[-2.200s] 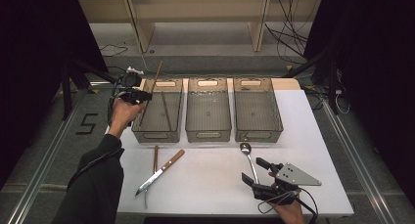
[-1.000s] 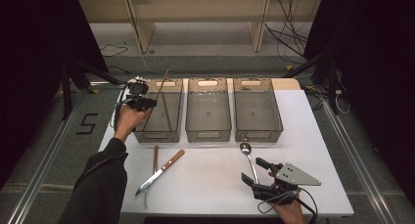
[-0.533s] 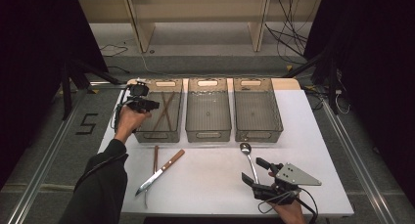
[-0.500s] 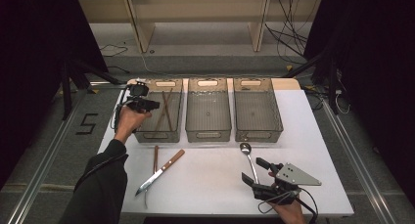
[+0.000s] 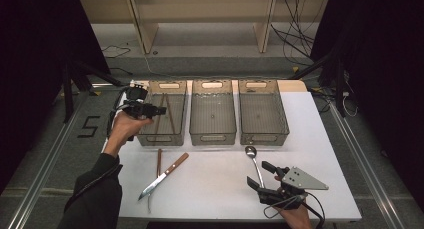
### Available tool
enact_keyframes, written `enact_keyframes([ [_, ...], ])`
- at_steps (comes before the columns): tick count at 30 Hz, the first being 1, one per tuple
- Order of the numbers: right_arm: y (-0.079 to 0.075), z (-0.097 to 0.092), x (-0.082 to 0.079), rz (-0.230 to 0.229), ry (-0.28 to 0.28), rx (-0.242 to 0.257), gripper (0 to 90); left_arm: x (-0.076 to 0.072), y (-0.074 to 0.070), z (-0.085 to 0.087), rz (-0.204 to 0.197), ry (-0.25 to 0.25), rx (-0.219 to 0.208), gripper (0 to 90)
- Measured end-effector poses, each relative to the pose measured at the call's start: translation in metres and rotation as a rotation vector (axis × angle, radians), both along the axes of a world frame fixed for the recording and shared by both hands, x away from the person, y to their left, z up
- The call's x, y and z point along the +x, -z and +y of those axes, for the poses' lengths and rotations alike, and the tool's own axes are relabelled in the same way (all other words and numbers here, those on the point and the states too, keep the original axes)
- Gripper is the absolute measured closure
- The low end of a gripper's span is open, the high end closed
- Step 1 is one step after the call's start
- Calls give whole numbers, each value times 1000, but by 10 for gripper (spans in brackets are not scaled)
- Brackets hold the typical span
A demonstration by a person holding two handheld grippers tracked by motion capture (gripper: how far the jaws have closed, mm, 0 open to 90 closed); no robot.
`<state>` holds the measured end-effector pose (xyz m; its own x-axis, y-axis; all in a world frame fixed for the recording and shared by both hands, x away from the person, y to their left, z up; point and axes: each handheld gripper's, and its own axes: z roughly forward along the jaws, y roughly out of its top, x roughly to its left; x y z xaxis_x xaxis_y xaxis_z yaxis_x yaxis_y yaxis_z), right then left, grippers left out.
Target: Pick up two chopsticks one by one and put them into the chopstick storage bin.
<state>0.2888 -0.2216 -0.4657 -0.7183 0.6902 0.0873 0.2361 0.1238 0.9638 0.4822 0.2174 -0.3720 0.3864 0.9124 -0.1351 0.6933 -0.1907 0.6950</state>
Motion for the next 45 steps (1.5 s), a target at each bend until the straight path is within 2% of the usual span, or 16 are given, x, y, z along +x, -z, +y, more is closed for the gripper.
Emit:
enact_keyframes([
  [5, 0, 1, 0, 1, 0, 0, 277, -23, 0, 1, -13, 25, -23, 324],
  [14, 0, 1, 0, 10, 9, -11, 277, -56, 16, 0, -30, 42, -30, 294],
  [17, -1, 0, 1, 26, 29, -26, 277, -67, 21, 2, -43, 42, -56, 287],
  [20, -2, -1, 3, 34, 43, -30, 277, -77, 27, 3, -49, 66, -71, 281],
  [26, -4, -2, 7, 76, 79, -64, 283, -92, 35, 8, -91, 53, -95, 265],
  [32, -8, 0, 19, 166, 102, -155, 296, -105, 43, 8, -121, 78, -105, 242],
  [34, -10, 1, 23, 196, 102, -178, 305, -109, 46, 8, -134, 79, -129, 236],
  [37, -13, 4, 29, 226, 100, -215, 319, -116, 50, 7, -153, 79, -147, 231],
  [41, -16, 9, 37, 264, 102, -266, 339, -124, 52, 4, -167, 96, -139, 224],
  [45, -16, 12, 45, 301, 109, -304, 338, -133, 56, 0, -199, 106, -151, 222],
])
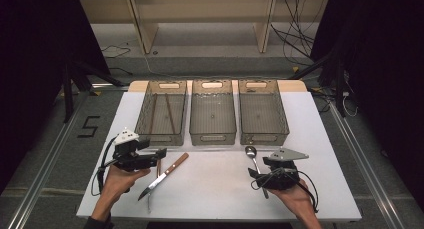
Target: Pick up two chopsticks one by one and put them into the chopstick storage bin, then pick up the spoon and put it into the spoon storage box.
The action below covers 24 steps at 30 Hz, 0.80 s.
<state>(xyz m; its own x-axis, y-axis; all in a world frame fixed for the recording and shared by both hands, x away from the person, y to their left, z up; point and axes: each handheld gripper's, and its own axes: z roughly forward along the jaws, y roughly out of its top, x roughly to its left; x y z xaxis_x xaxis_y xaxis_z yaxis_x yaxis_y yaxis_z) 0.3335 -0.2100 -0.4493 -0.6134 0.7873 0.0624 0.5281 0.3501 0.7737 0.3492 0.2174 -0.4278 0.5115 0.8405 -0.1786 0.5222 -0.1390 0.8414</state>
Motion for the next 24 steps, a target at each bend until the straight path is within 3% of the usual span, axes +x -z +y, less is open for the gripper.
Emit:
enact_keyframes([
  [7, -2, -1, 10, 55, 8, -42, 338, -11, 11, -6, -19, 5, 22, 217],
  [17, 0, 5, 18, 100, 1, -75, 338, -25, 28, -13, -46, 10, 1, 211],
  [24, 2, 8, 22, 128, 3, -104, 341, -33, 30, -19, -81, 30, 28, 186],
])
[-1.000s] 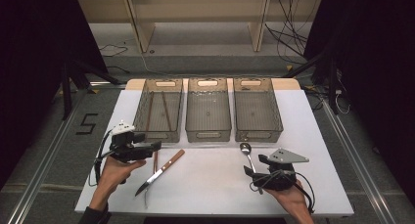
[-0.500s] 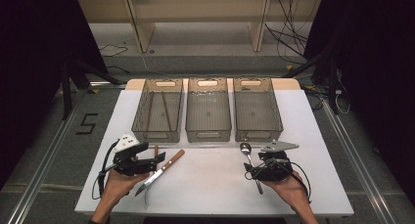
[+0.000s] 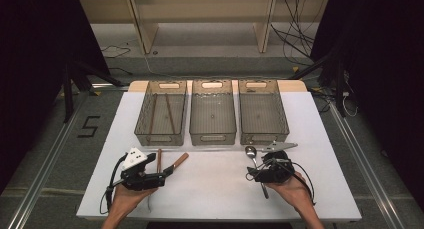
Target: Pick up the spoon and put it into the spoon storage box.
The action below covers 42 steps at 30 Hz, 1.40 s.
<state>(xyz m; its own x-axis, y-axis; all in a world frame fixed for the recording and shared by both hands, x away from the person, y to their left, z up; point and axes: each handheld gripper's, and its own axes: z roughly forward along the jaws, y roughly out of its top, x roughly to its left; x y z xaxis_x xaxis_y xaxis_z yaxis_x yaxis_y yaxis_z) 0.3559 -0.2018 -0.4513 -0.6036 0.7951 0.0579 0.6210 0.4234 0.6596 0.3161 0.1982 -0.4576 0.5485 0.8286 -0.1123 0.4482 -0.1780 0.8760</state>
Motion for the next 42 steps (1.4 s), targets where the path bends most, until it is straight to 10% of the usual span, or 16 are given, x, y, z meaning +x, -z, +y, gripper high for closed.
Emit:
enact_keyframes([
  [42, 17, 18, 25, 184, 4, -240, 707, -15, 9, -4, -13, -8, 5, 189],
])
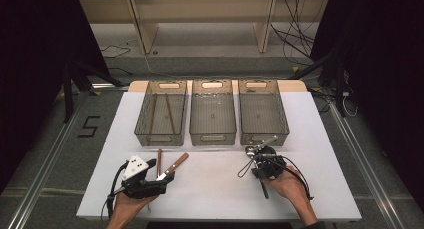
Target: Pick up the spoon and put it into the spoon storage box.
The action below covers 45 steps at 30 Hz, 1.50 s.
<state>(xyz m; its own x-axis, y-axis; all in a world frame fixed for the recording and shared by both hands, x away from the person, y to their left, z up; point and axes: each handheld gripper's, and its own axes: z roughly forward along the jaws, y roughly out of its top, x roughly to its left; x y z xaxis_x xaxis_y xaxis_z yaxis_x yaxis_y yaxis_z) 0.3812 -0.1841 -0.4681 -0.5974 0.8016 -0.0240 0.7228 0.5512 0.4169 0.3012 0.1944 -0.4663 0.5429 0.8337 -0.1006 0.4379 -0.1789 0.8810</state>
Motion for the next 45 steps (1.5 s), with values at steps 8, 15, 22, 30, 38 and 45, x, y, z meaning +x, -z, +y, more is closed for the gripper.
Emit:
enact_keyframes([
  [8, -1, -1, 2, 9, 15, 1, 770, 0, 1, -1, -1, 1, -1, 192],
  [15, -1, -2, 2, 6, 21, 4, 791, 0, 1, -1, -1, 2, -2, 195],
  [22, -3, -10, 4, 11, 41, 19, 828, 0, 1, -1, -1, 5, -2, 198],
  [30, -5, -16, 6, 14, 45, 27, 843, 0, 1, -2, 3, 13, 0, 201],
  [38, -4, -15, 7, 7, 41, 17, 846, 0, 1, -3, 0, 13, -1, 201],
  [45, -5, -15, 7, 0, 41, 7, 848, 0, 1, -2, 0, 14, -2, 201],
])
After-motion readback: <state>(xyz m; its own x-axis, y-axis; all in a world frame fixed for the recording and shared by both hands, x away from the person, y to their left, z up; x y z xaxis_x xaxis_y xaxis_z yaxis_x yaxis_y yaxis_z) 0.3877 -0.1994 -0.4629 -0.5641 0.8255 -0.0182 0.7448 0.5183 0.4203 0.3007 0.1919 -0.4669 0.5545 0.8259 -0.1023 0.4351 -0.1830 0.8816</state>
